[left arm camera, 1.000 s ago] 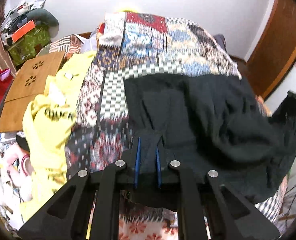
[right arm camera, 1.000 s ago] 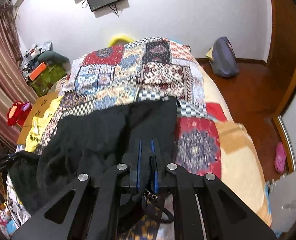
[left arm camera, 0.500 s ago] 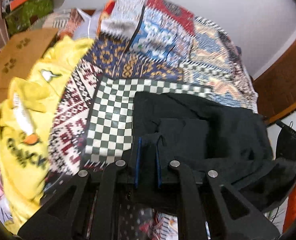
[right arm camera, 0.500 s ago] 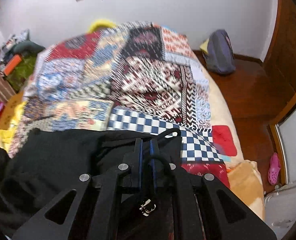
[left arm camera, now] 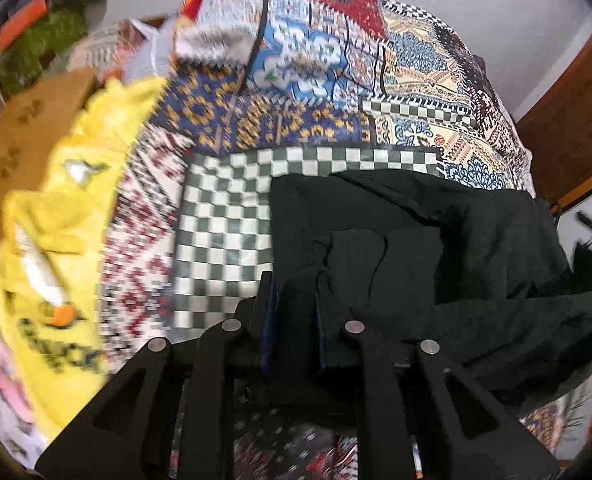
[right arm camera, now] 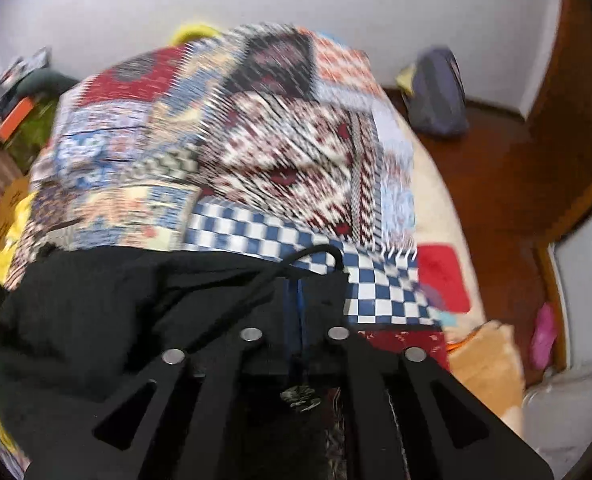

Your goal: Fold large clothes

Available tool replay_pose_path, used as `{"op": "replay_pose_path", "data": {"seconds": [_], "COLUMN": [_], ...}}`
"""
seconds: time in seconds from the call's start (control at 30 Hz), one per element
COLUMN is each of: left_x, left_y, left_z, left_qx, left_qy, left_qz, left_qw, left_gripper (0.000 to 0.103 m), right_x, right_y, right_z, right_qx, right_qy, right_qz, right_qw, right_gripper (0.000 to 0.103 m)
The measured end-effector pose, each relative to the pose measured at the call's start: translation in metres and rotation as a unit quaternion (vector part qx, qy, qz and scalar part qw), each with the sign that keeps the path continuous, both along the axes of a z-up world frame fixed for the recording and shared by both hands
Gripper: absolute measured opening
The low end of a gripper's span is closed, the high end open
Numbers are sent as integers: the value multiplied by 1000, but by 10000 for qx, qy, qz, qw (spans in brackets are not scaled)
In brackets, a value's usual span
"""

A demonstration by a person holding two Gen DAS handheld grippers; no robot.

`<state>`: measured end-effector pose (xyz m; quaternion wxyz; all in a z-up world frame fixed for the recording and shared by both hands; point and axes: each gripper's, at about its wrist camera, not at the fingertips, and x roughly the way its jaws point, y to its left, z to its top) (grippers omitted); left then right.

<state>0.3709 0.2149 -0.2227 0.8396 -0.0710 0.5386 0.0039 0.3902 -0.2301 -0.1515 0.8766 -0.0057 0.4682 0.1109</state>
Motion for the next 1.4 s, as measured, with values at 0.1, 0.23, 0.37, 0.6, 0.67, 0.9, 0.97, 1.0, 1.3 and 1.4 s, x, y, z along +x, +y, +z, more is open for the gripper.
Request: {"op": "replay_pose_path", "data": {"seconds": [0.1, 0.23, 0.37, 0.6, 0.67, 0.9, 0.97, 1.0, 1.3, 1.4], "left_x": [-15, -44, -86, -153, -162, -158, -147, -142, -103, -99], "left_y": [-2, -5, -15, -67, -87, -142, -152, -158, -183, -188], "left_z": [23, 64, 102, 98, 83, 49, 44, 40, 16, 12], "left_qx": [244, 600, 480, 717, 881, 790, 592, 510, 326, 468], "left_qy": [-119, -693, -1177, -1243, -1152, -1095, -1049, -1016, -887, -931], "left_qz": [30, 198, -41, -800, -969, -1229, -1247, -1246, -1118, -1124], "left_qw": [9996, 9956, 9919, 9864, 9847, 9832, 9849, 9857, 9892, 9882], "left_gripper": [18, 65, 68, 91, 91, 91, 91, 91, 91, 91], "right_x": [-28, -65, -102, -167, -175, -181, -172, -166, -99, -85], "right_y": [5, 11, 17, 35, 41, 35, 19, 9, -52, -49], "right_z": [35, 72, 91, 89, 77, 26, 14, 8, -48, -69], "right_qx": [22, 197, 343, 506, 493, 204, 266, 342, 1431, 1639], "right_qy": [-370, -772, -1033, -1045, -938, -553, -458, -397, 557, 913], "right_qz": [119, 318, 458, 1027, 1153, 996, 731, 548, -429, -328], "right_qw": [9992, 9963, 9930, 9879, 9877, 9933, 9959, 9971, 9872, 9817], "right_gripper": [39, 52, 58, 72, 72, 72, 72, 72, 72, 72]}}
